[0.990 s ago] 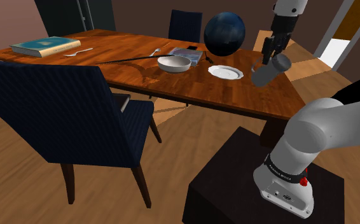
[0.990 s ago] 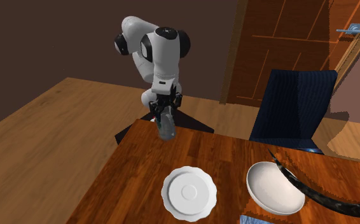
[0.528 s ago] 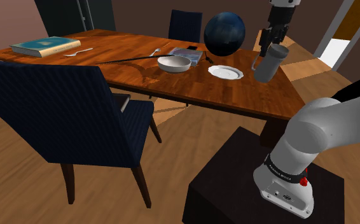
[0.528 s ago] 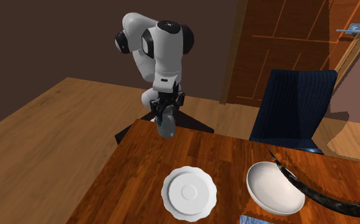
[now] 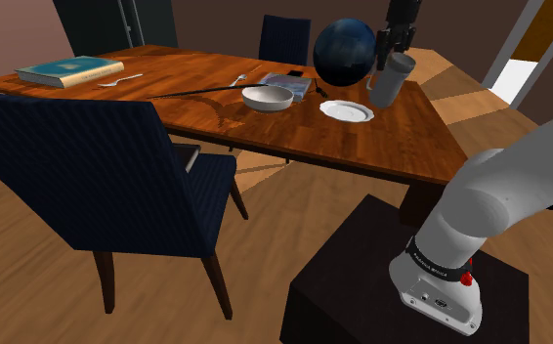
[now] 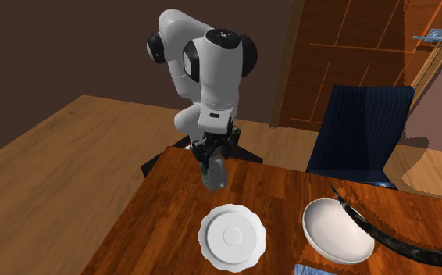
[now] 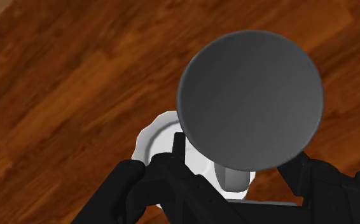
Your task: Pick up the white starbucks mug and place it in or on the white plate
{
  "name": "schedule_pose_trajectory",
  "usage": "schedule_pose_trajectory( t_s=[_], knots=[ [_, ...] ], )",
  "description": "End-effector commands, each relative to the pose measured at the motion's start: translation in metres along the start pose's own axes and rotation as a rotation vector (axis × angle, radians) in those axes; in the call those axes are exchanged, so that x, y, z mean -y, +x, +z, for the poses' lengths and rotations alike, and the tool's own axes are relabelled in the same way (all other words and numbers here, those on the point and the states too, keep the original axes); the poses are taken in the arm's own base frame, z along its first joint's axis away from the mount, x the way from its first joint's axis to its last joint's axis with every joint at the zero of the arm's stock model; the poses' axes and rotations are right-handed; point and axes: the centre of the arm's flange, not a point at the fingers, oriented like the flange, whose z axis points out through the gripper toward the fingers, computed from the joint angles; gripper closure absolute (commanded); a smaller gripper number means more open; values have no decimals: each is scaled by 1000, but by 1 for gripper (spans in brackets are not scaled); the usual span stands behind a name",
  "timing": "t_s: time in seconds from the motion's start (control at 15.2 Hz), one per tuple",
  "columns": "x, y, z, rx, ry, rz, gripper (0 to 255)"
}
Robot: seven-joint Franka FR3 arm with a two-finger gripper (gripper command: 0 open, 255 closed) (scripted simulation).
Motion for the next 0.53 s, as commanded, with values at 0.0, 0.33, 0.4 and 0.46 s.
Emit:
schedule_pose_trajectory(
  t_s=[0.0,0.33,0.4,0.46],
  knots=[
    [-6,27,-6,-2,-1,0,255],
    [-22,91,-15,-2,-1,0,255],
    [-25,103,-16,-2,-1,0,255],
    [-28,116,-18,-2,-1,0,255]
  ],
)
